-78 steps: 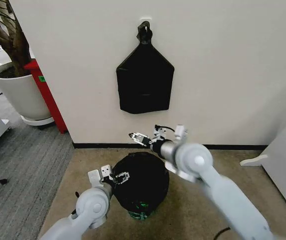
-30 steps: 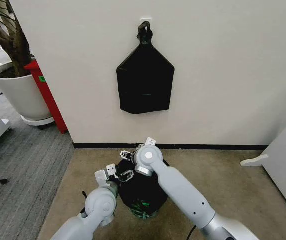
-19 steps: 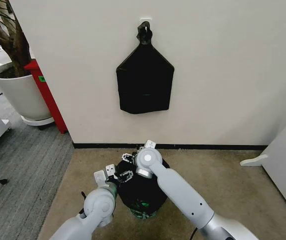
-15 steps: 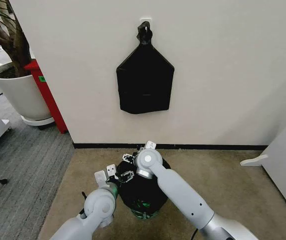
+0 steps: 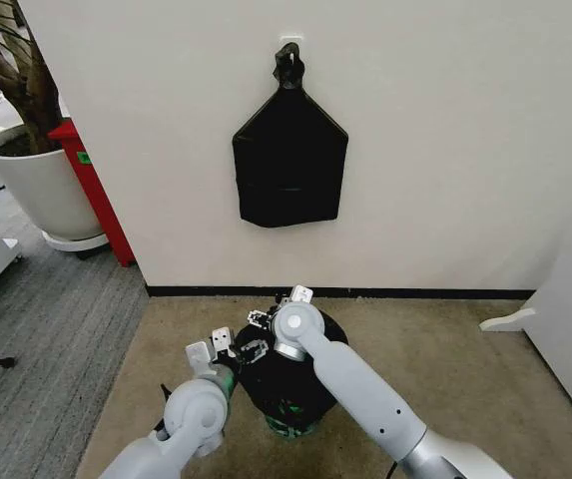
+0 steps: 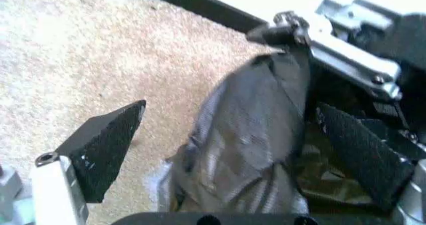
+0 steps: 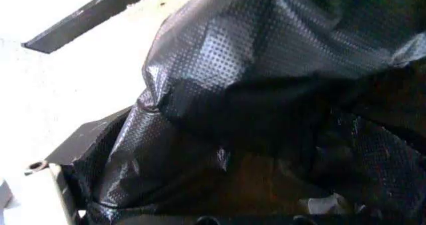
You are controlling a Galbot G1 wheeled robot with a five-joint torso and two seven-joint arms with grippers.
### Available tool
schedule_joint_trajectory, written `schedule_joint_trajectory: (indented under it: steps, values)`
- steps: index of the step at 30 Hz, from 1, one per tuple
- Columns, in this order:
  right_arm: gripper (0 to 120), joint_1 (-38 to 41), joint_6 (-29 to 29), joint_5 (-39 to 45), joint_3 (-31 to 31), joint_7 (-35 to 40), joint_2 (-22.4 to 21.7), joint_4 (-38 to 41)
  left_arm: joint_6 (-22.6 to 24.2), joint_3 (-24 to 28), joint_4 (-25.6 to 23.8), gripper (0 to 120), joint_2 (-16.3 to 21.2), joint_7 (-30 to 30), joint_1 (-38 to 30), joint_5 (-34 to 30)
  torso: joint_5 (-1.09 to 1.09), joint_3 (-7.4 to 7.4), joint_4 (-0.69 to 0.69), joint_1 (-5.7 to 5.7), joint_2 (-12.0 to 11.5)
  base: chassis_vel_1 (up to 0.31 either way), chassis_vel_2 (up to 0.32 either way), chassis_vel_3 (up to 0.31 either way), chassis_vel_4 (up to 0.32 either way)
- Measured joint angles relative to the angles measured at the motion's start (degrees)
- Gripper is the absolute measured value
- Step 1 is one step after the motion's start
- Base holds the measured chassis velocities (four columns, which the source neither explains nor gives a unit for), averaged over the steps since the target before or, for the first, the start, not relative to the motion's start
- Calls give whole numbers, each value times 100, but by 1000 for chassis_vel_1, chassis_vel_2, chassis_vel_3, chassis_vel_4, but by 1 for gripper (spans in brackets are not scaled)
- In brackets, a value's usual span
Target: Place the garbage bag over the trash bin.
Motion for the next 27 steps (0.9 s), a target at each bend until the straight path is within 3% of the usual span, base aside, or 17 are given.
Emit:
schedule_joint_trajectory:
  steps: [12,27]
  values:
    - [100,-39,2,-59,145,-45,-29,78,-19,-62,-446,100,87,50,91,-70,-2,1,-2,0,0,0,0,0,0]
    - [100,-79,166,510,169,607,-342,1299,-3,-123,-879,100,179,2,182,-52,-1,1,-1,0,0,0,0,0,0]
